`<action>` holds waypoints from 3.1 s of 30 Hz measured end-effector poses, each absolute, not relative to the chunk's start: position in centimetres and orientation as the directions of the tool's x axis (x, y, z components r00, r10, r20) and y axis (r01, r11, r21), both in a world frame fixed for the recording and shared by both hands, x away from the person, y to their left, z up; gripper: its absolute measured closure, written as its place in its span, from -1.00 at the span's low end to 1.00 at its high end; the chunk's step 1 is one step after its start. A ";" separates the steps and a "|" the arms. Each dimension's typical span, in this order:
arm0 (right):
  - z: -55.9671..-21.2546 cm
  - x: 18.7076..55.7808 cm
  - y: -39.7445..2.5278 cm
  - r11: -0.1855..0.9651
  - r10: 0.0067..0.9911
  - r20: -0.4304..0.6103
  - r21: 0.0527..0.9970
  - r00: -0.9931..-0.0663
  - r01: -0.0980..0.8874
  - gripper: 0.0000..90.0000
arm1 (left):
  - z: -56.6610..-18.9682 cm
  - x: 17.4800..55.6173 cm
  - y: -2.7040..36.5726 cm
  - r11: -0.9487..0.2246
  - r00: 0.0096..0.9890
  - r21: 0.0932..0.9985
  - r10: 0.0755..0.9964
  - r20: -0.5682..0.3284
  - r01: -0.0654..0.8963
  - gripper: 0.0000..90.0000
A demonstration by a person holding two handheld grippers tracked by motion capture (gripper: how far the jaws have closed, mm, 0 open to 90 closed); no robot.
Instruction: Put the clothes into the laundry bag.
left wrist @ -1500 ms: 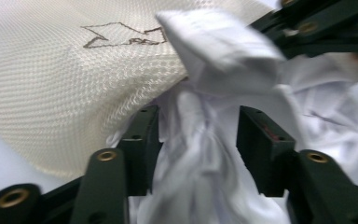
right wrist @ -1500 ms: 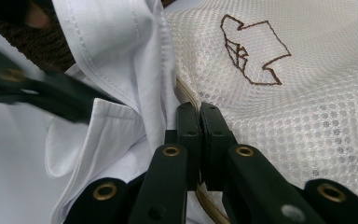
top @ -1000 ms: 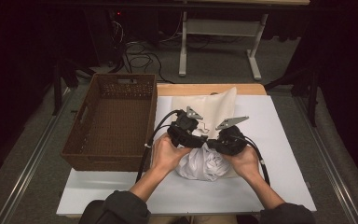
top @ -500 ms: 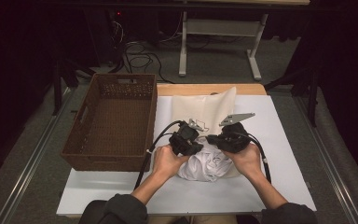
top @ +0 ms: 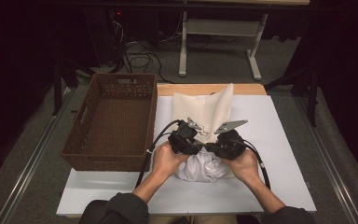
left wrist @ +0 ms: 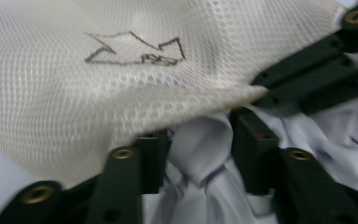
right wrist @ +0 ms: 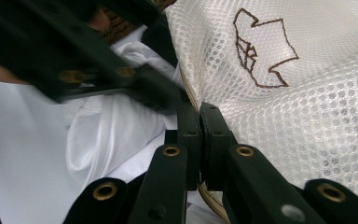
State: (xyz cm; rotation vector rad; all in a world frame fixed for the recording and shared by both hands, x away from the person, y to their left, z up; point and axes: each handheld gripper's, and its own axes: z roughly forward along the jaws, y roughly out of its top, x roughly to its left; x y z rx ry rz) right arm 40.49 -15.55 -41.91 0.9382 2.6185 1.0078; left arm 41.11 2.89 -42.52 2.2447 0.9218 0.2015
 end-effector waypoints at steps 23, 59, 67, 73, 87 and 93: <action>-41.0 40.3 -16.2 0.526 0.612 0.086 0.698 -0.786 0.486 0.98 | -43.7 41.0 1.7 -0.514 0.743 0.648 0.659 -0.121 0.561 0.83; -40.2 40.9 -16.6 0.531 0.633 0.038 0.706 -0.773 0.469 0.98 | -43.7 40.7 0.8 -0.561 0.794 0.658 0.600 -0.094 0.502 0.89; -39.7 40.0 -16.6 0.538 0.603 0.055 0.709 -0.796 0.456 0.98 | -44.4 42.3 -0.2 -0.526 0.749 0.642 0.652 -0.117 0.558 0.89; -41.5 40.3 -17.0 0.585 0.630 0.027 0.640 -0.776 0.498 0.98 | -44.2 42.4 0.4 -0.524 0.739 0.637 0.665 -0.108 0.565 0.49; -42.6 40.8 -18.2 0.566 0.665 0.039 0.626 -0.746 0.537 0.98 | -42.7 40.8 2.9 -0.558 0.690 0.602 0.723 0.016 0.571 -0.08; -42.8 40.9 -18.2 0.564 0.666 0.040 0.627 -0.745 0.537 0.98 | -43.8 41.8 2.4 -0.564 0.651 0.545 0.758 0.042 0.621 -0.10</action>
